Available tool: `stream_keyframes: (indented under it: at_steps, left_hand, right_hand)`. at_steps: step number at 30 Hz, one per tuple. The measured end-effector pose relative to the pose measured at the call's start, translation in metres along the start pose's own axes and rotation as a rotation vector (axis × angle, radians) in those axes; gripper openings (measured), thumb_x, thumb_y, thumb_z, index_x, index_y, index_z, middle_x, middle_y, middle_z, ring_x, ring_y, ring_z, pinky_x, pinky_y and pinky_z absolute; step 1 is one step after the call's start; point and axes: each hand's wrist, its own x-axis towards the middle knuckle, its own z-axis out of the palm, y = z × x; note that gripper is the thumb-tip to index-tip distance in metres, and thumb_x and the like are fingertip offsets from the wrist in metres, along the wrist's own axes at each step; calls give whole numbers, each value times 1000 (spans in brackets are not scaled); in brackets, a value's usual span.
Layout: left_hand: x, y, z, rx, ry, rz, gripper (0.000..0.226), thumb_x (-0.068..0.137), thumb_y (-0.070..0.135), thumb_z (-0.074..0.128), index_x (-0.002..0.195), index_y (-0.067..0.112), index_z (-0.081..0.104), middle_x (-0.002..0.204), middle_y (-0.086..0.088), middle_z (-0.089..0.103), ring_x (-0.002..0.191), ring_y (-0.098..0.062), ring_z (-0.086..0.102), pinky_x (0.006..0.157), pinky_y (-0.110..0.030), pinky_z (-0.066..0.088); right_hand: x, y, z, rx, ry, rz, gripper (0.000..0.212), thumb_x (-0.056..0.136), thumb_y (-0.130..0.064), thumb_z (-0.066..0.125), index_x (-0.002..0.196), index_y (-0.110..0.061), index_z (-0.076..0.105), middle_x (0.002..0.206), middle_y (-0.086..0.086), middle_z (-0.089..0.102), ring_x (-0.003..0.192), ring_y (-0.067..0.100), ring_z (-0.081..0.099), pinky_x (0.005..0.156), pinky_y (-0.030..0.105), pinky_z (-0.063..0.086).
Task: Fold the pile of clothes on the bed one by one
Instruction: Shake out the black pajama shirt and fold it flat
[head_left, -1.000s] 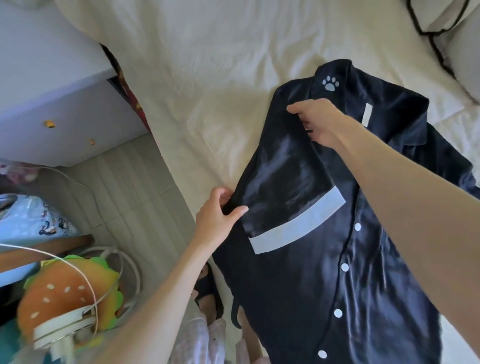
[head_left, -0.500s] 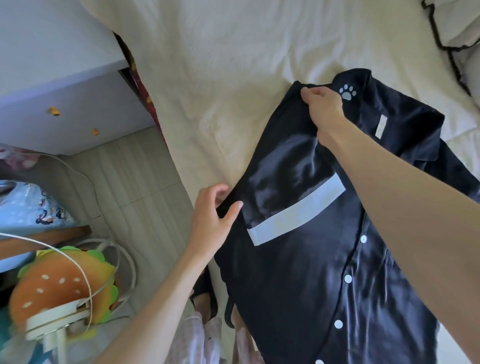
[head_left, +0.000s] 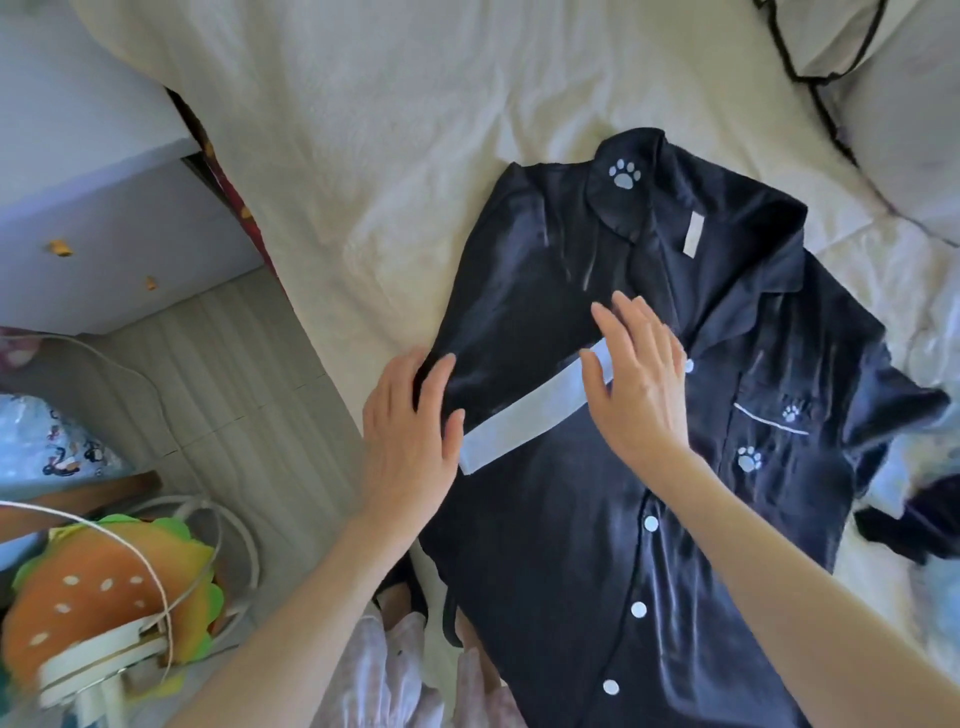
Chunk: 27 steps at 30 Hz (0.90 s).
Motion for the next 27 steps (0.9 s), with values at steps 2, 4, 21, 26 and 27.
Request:
stream_keyframes:
  at_steps: [2,4,21,26,27]
  left_hand:
    - [-9,16,7,86,-140,202,49,91,21,57,138,13,46,149,-17,34,137,-38,32,108,-50,33]
    - [-15,31,17,197,-358,321,52,97,28,47,146,20,32,157,-13,15,144,-35,17,114,-49,21]
    - [-7,193,107,558,-631,607,68,98,45,37,150,32,-5,156,-6,-24,143,-32,-19,112,-57,-7]
    - [12,212,139,555,-565,474,75,94,54,37,149,33,-11,157,-5,-21,144,-31,-17,112,-58,-2]
    - [15,212,143,563,-577,443,77,94,56,36,149,33,-11,157,-4,-21,144,-30,-18,112,-58,-2]
  right_hand:
    - [-26,12,2,-86,-141,-31,41,93,-15,56,133,-6,53,145,17,42,137,36,35,110,58,26]
    - [-41,26,0,-118,-277,20,43,98,-22,49,139,-11,46,153,13,30,143,32,22,114,58,15]
    - [-164,256,-64,372,-2,1022,30,98,-20,40,117,-5,58,118,18,56,107,32,53,91,33,37]
    - [-139,310,-51,417,-32,1130,28,96,-23,41,81,-4,55,79,15,54,79,31,51,70,35,37]
    - [-133,314,-52,577,43,1239,27,94,-26,46,79,-6,54,77,15,57,77,30,54,71,38,42]
